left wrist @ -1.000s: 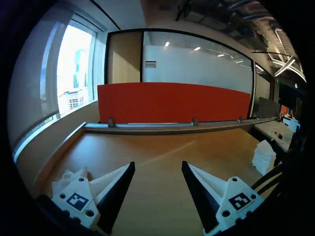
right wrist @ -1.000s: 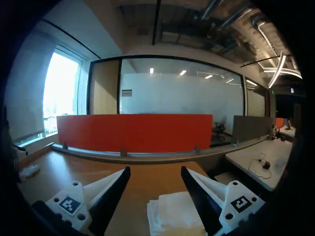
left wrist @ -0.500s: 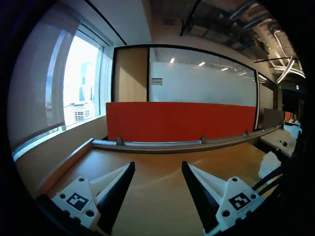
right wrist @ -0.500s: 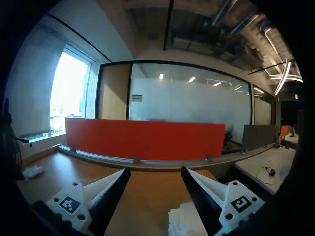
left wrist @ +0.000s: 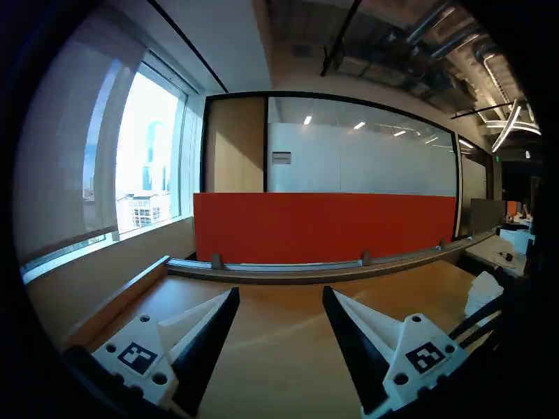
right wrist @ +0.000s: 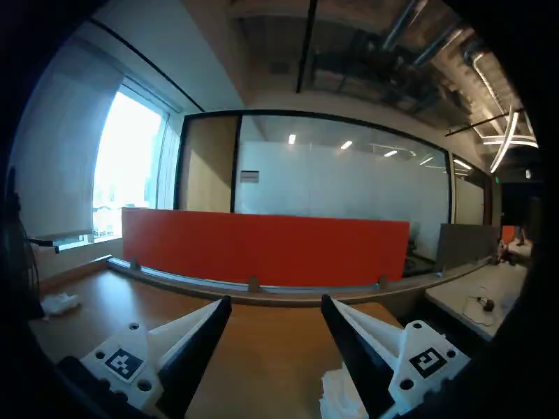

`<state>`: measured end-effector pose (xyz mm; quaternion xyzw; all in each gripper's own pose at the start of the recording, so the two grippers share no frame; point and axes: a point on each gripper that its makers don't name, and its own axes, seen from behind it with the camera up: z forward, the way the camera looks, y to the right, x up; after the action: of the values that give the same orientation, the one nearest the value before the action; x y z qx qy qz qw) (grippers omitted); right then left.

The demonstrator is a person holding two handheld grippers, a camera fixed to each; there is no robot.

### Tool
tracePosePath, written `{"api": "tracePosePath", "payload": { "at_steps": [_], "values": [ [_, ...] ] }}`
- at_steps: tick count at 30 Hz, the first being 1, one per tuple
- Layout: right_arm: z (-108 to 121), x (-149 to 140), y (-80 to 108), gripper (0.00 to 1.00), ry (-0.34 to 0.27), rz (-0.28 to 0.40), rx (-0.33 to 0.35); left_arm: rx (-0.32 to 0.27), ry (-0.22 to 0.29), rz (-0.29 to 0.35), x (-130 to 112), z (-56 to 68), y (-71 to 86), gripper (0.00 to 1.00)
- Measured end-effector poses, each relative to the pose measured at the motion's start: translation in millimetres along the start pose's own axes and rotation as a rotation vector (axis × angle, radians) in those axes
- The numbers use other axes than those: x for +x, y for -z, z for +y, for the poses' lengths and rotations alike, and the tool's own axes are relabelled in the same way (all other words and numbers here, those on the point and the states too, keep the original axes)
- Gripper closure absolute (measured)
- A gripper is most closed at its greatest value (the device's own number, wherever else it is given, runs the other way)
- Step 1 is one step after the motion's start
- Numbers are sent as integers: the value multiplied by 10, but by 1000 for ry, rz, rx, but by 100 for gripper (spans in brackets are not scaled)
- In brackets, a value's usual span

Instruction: Fold towel

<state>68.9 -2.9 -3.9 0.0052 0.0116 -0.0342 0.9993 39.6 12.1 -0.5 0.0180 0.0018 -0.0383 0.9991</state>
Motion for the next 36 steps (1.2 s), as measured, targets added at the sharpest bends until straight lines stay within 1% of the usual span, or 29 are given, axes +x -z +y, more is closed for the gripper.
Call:
{"api": "tracePosePath", "payload": {
  "at_steps": [5,9,15,24,30,36],
  "values": [
    [-137,-132,3,0,7,4,4,-1,0,6,-144,-39,1,13],
    [-220,-273,2,0,12,7,5,0,4,9,-326,-81,-4,13],
    [-300,-540,-3,0,16,11,2,0,-7,12,-627,-126,-31,13],
    [-349,-982,-6,0,9,10,-5,12,-2,6,-1140,-195,-72,13],
    [-373,-1204,7,0,1,5,-5,25,-1,9,-1411,-221,-79,13],
    [-397,-1349,29,0,-5,-4,1,35,4,18,-1585,-244,-94,13]
  ]
}}
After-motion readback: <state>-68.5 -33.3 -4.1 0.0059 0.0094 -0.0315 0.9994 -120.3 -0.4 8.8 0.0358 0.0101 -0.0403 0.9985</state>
